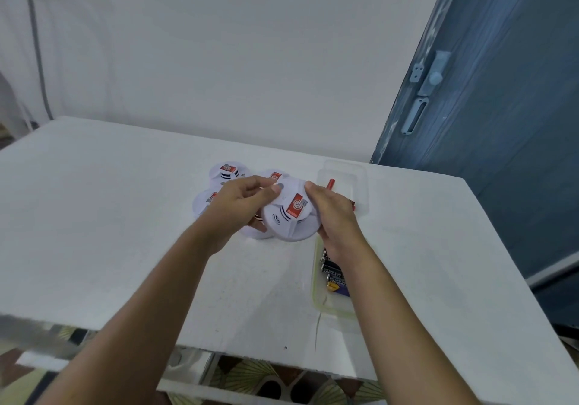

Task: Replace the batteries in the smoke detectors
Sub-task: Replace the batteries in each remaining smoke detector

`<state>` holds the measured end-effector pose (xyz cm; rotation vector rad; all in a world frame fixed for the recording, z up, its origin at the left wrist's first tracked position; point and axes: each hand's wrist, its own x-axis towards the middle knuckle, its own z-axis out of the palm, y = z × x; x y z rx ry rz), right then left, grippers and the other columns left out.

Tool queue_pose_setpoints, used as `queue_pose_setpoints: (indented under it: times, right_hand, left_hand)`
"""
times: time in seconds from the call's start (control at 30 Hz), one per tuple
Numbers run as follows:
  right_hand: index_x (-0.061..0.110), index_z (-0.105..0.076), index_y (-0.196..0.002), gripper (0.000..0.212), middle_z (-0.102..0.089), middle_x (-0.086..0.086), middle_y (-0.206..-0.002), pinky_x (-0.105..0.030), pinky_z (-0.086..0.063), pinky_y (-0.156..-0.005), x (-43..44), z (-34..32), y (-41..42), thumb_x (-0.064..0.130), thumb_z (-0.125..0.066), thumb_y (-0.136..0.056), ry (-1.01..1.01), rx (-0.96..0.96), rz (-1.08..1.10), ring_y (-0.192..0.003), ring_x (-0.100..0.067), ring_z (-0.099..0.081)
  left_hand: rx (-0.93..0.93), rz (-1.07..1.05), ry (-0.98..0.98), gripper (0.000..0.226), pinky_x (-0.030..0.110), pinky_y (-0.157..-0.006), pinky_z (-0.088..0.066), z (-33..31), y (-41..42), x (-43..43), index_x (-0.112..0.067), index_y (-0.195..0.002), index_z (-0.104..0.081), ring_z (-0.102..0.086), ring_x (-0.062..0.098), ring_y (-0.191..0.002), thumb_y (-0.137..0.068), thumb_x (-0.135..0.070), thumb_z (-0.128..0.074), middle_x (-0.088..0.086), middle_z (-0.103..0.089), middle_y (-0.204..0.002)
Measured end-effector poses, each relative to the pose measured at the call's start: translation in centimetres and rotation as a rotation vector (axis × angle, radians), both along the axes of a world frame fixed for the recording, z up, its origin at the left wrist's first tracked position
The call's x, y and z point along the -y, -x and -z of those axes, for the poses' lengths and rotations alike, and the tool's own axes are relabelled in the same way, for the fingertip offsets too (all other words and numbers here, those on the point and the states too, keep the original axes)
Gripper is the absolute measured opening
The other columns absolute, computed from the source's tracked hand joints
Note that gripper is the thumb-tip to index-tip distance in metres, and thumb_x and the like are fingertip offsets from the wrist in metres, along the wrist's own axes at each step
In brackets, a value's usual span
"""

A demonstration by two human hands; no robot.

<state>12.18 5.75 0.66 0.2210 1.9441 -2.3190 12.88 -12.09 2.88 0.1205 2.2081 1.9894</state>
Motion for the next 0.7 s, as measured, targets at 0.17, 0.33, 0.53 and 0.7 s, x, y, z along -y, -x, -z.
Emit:
queue_pose_setpoints:
  times: [0.17,0.33,0.53,0.7]
  right_hand:
    - [0.011,-0.074,-0.111,0.031,-0.076,-0.009,-0.110,-0.042,-0.055,-0.097,0.1,0.3,0.9,0.033,-0.072,-0.090,0.008,-0.013,0.033,-0.109,-0.027,-0.071]
    - [0.005,-0.058,-0.131,0.047,-0.071,-0.013,-0.123,-0.037,-0.056,-0.086,0.8,1.1,1.2,0.029,-0.068,-0.092,0.204,0.018,0.071,-0.115,-0.029,-0.067]
    - [0.016,-0.055,-0.118,0.025,-0.071,-0.004,-0.111,-0.037,-0.053,-0.100,2.1,0.7,1.0,0.026,-0.066,-0.097,0.235,-0.033,0.202,-0.103,-0.018,-0.069]
    - [0.016,-0.067,-0.118,0.023,-0.071,-0.007,-0.122,-0.033,-0.055,-0.097,2.3,0.8,1.5,0.027,-0.065,-0.098,0.186,-0.115,0.205,-0.114,-0.020,-0.067]
  left_hand:
    - [0.117,0.009,-0.029,0.027,0.034,-0.064,-0.057,-0.1,0.0,-0.1,-0.005,-0.113,-0.066,-0.071,0.023,-0.081,-0.099,-0.024,-0.053,0.015,-0.074,-0.100]
    - [0.228,-0.149,-0.338,0.031,0.039,-0.068,-0.059,0.2,-0.5,-1.3,0.005,-0.124,-0.051,-0.071,0.034,-0.088,-0.098,-0.010,-0.050,0.023,-0.067,-0.114]
    - [0.144,-0.166,-0.281,0.040,0.042,-0.074,-0.060,0.8,-0.8,-2.0,-0.030,-0.130,-0.049,-0.073,0.029,-0.086,-0.096,-0.009,-0.054,0.012,-0.071,-0.108]
    - [0.100,-0.156,-0.219,0.034,0.040,-0.082,-0.059,0.9,-0.9,-1.4,-0.017,-0.127,-0.046,-0.072,0.024,-0.078,-0.096,-0.010,-0.057,0.017,-0.073,-0.103]
